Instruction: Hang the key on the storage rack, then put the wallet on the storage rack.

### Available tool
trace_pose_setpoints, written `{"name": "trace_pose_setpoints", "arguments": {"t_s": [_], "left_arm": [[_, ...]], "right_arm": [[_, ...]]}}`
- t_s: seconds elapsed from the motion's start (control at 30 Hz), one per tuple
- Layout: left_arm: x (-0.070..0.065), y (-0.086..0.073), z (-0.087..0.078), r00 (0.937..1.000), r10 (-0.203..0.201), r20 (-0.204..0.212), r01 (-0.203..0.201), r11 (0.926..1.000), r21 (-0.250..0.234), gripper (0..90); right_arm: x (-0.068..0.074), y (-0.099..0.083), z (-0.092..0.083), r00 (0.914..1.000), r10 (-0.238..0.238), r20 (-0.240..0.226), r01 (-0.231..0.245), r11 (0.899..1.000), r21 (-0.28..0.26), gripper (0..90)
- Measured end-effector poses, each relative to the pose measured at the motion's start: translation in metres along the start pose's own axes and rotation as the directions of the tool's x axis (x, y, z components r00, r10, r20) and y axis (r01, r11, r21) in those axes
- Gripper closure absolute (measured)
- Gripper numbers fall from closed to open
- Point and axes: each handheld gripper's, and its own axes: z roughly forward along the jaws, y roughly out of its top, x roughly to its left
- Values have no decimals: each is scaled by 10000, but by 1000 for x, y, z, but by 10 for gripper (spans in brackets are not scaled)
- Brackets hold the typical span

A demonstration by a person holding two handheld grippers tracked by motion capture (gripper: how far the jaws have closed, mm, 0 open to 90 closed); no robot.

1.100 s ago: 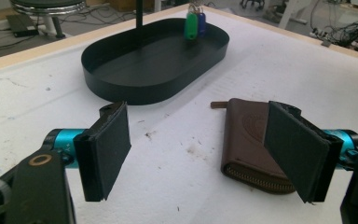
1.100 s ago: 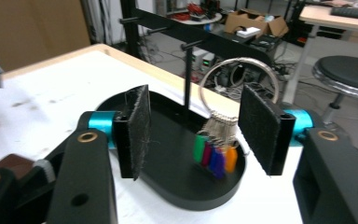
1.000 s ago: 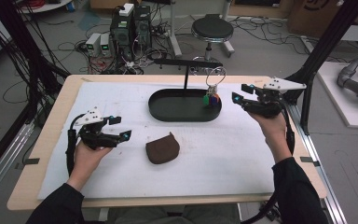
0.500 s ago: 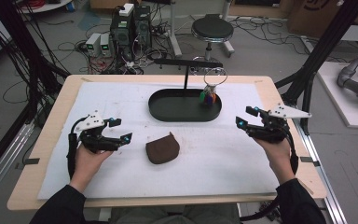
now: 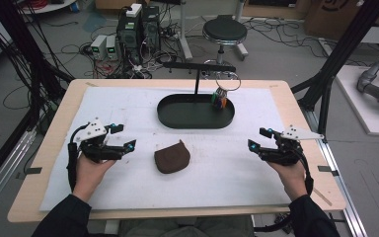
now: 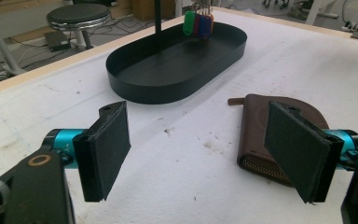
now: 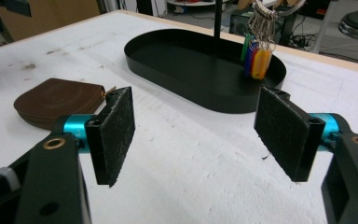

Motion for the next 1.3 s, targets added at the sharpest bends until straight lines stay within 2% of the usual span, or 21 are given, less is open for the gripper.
{"name": "trace_pose_setpoints", "arguments": {"t_s": [0.1,0.5,0.63,0.8,1.13,1.3], "left_arm": [[0,1,1,9999,12,-117,-12,10000,12,228],[-4,3,10,9999,132,34,-132,9999,35,228],[-4,3,11,9999,84,64,-84,10000,33,228],[-4,3,12,9997,94,220,-94,10000,19,228],[-8,4,20,9963,-223,827,210,9996,163,230],[-15,3,27,9941,-434,998,397,9985,389,280]], "right_arm": [[0,-2,-1,10000,46,74,-46,10000,17,271],[-7,-10,-11,9985,400,365,-406,9990,174,227],[-7,-11,-10,9987,351,366,-358,9992,190,227],[-6,-10,-9,9990,284,358,-293,9993,248,227],[-10,-12,-12,9978,406,531,-420,9988,257,228],[-14,-13,-11,9974,411,593,-429,9986,296,230]]}}
